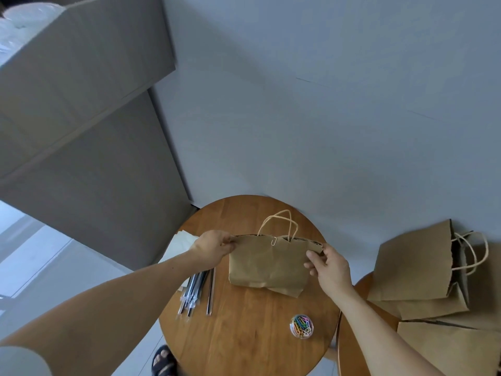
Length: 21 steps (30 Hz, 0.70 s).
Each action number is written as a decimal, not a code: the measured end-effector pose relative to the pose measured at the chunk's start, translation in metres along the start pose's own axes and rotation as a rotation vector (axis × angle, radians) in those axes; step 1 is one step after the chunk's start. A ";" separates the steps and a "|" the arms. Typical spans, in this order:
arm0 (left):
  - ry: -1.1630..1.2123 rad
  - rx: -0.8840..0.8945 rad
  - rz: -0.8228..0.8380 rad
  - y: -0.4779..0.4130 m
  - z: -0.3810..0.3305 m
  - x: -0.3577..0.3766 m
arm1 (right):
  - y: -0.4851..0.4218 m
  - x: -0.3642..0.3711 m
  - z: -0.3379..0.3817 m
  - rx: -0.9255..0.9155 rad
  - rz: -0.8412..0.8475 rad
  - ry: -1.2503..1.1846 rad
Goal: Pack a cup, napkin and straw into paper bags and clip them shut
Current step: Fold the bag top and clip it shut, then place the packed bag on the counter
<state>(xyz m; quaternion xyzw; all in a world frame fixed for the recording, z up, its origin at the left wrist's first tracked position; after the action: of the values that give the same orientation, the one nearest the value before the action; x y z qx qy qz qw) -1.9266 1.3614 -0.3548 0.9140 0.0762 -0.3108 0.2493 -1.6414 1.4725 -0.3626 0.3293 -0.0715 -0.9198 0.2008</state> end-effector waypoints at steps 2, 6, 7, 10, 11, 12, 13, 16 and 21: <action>0.069 0.013 -0.027 0.009 -0.002 -0.011 | 0.006 -0.002 0.013 -0.016 -0.032 -0.027; 0.217 0.080 -0.089 0.029 -0.018 -0.042 | 0.019 -0.008 0.053 -0.069 -0.115 -0.027; 0.254 0.101 -0.099 0.034 -0.022 -0.050 | 0.024 -0.011 0.065 -0.083 -0.154 -0.034; 0.367 0.157 -0.113 0.056 -0.032 -0.074 | 0.041 -0.022 0.106 -0.139 -0.285 -0.059; 0.411 0.172 -0.124 0.065 -0.036 -0.086 | 0.047 -0.025 0.123 -0.160 -0.322 -0.059; 0.451 0.192 -0.148 0.075 -0.040 -0.100 | 0.053 -0.028 0.140 -0.181 -0.357 -0.059; 0.470 0.219 -0.188 0.086 -0.044 -0.115 | 0.059 -0.031 0.158 -0.201 -0.390 -0.063; 0.468 0.308 -0.336 0.119 -0.057 -0.167 | 0.079 -0.037 0.218 -0.269 -0.466 -0.091; 0.573 0.427 -0.499 0.180 -0.070 -0.245 | 0.114 -0.035 0.316 -0.397 -0.568 -0.182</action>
<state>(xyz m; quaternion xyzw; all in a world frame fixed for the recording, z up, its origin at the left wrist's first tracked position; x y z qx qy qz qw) -2.0313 1.2449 -0.0853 0.9479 0.2950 -0.1043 -0.0594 -1.7811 1.3832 -0.0683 0.2074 0.1856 -0.9604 -0.0101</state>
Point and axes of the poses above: each hand's wrist, its own y-axis away from the middle knuckle, its own x-axis out of the palm, z = x × y, the point moved 7 cm from there along -y, towards the middle knuckle, and after that the axes turned 5 degrees about y, right-handed, at the moved point
